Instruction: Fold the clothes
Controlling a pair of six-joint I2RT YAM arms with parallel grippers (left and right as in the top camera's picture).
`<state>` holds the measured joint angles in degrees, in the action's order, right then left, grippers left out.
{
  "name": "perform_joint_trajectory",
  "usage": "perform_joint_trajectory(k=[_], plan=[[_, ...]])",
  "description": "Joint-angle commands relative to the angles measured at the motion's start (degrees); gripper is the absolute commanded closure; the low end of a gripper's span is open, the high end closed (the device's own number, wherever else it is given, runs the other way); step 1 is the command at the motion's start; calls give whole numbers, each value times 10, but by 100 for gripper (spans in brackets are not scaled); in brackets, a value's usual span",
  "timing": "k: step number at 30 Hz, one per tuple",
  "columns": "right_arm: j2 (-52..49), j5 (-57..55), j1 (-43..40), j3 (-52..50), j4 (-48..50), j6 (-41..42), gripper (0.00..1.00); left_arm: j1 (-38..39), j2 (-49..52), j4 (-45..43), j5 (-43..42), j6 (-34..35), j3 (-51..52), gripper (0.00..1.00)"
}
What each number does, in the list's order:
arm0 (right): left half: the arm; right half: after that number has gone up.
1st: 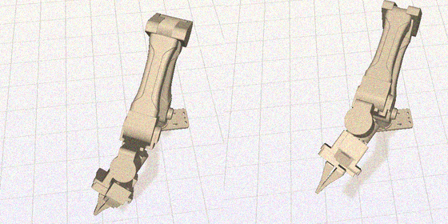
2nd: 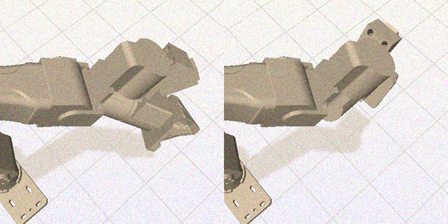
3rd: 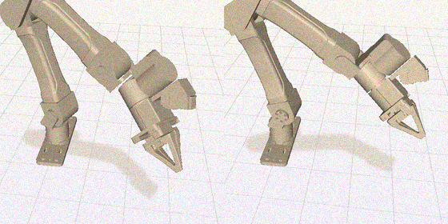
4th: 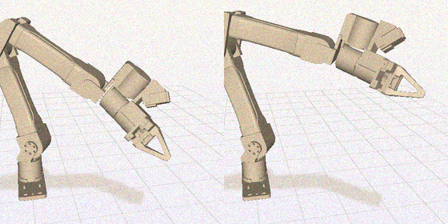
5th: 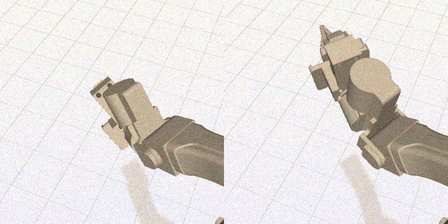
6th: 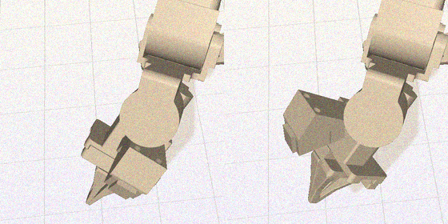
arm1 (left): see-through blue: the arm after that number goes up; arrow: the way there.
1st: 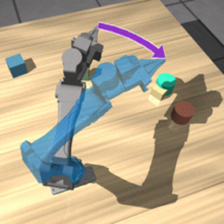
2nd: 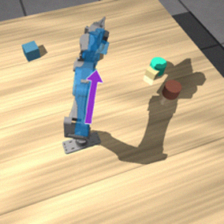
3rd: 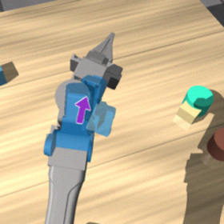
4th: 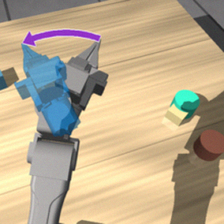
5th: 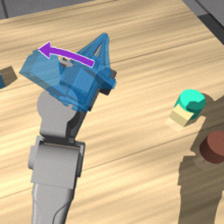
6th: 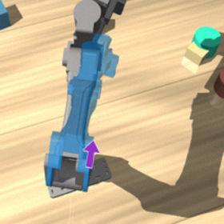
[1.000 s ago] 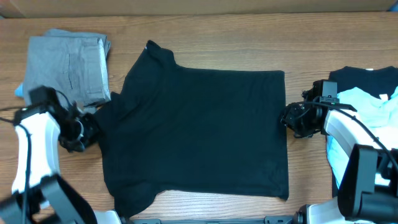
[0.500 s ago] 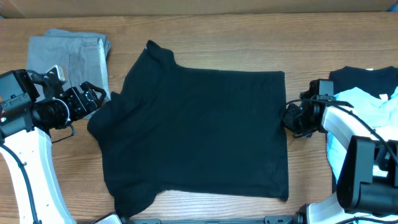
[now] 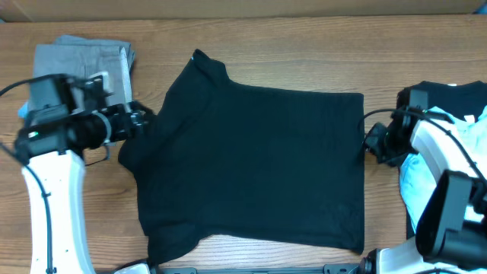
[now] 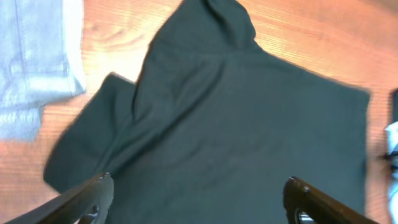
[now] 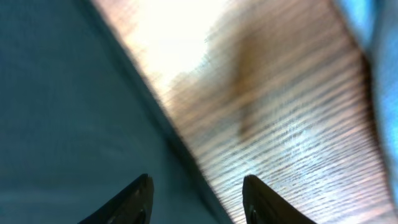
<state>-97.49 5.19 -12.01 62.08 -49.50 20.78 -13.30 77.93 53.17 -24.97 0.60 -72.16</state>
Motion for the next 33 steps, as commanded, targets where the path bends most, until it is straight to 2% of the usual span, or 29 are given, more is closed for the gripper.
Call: perform_joint_trajectory(k=[1, 4, 8, 12, 20, 23, 27, 30, 33], plan=[[62, 35, 0, 73, -15, 0, 49, 55, 15, -31, 95, -32, -7, 7], [85, 101, 7, 111, -20, 0, 48, 90, 45, -90, 108, -32, -7, 9], [93, 166, 34, 125, -9, -1, 48, 107, 117, -173, 91, -31, -8, 26], [92, 166, 66, 124, -9, -11, 48, 107, 214, -275, 22, -16, -8, 43], [88, 146, 79, 121, 2, -11, 45, 107, 362, -447, -54, 102, -8, 50], [80, 122, 79, 121, 2, -11, 43, 107, 401, -460, -53, 119, -7, 52], [66, 98, 79, 121, 19, -11, 42, 106, 434, -457, -34, 119, -8, 63], [45, 83, 79, 121, 45, -11, 42, 106, 440, -436, 29, 132, -7, 66], [11, 83, 79, 121, 73, -10, 42, 106, 439, -379, 129, 186, -8, 72]])
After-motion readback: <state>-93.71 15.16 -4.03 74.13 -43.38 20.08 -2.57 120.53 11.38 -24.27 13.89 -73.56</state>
